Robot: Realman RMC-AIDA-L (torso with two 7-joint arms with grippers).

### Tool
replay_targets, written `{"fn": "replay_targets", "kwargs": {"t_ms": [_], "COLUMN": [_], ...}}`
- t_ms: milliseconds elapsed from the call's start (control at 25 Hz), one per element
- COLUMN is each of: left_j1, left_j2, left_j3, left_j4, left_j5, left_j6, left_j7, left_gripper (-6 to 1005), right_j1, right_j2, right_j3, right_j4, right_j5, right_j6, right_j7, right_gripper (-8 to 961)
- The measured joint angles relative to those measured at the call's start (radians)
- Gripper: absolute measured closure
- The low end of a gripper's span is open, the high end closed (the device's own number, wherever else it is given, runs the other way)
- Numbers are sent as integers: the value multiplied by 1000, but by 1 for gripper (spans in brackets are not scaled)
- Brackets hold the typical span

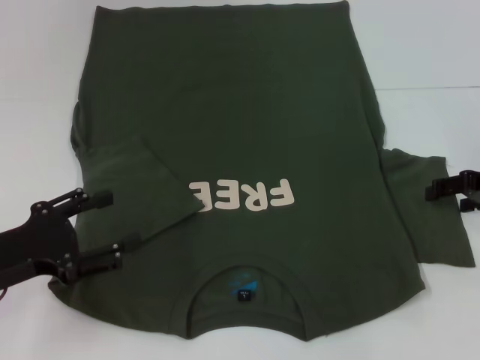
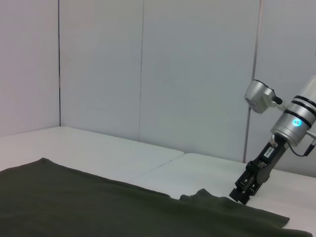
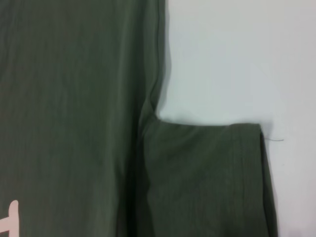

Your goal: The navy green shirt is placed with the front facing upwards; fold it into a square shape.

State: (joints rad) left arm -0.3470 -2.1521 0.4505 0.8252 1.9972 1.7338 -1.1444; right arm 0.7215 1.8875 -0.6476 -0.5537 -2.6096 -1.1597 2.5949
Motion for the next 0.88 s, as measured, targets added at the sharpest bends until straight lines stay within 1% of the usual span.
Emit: {"fn": "replay_targets", "kwargs": {"t_ms": [880], "left_j1": [0], "left_j2": [0], "left_j3": [-1], "left_j4": [0], "left_j5": [0], "left_j6": [1], "left_j7": [0], "left_gripper": [165], "right_j1": [6], "right_j2": [2], "right_j3": [8], "right_j4": [12], "right_j5": [15], "right_j6": [-13], "right_j7": [3], "right_gripper": [116]}}
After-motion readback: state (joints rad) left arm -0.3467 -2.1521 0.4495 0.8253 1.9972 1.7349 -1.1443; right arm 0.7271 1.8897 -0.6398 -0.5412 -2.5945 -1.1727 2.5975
